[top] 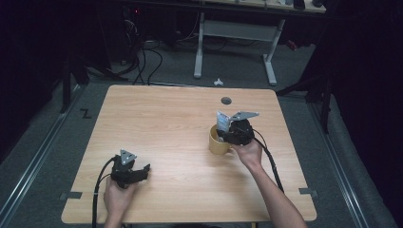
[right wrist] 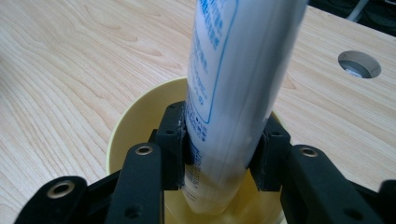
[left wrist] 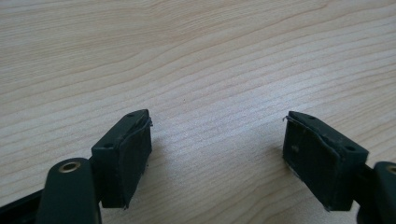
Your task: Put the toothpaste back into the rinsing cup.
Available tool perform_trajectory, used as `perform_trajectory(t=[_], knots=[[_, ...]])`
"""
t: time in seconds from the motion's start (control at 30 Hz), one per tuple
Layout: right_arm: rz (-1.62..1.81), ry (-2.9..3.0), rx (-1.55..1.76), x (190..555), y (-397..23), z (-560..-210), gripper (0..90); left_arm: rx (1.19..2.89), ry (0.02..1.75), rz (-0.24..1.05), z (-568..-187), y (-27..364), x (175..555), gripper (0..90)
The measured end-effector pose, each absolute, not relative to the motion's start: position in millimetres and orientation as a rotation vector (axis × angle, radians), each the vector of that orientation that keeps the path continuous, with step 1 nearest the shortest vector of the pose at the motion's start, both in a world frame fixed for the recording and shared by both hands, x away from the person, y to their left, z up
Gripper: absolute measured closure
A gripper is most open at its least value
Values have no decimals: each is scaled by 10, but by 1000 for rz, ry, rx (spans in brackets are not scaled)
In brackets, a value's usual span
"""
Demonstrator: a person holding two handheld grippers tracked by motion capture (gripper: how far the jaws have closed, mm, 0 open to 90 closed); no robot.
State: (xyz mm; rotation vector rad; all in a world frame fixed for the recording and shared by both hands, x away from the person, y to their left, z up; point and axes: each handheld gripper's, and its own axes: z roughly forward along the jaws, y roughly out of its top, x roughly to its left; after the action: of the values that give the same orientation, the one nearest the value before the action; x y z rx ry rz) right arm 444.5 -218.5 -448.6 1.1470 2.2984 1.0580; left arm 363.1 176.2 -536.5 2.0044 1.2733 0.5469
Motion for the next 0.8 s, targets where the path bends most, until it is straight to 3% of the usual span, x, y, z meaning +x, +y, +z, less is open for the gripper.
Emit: perform_trajectory(t=[0.8], knots=[[1027, 2324, 1150, 4457, -2176, -4532, 620, 2005, 1273, 547, -5365, 1762, 3631, 239]])
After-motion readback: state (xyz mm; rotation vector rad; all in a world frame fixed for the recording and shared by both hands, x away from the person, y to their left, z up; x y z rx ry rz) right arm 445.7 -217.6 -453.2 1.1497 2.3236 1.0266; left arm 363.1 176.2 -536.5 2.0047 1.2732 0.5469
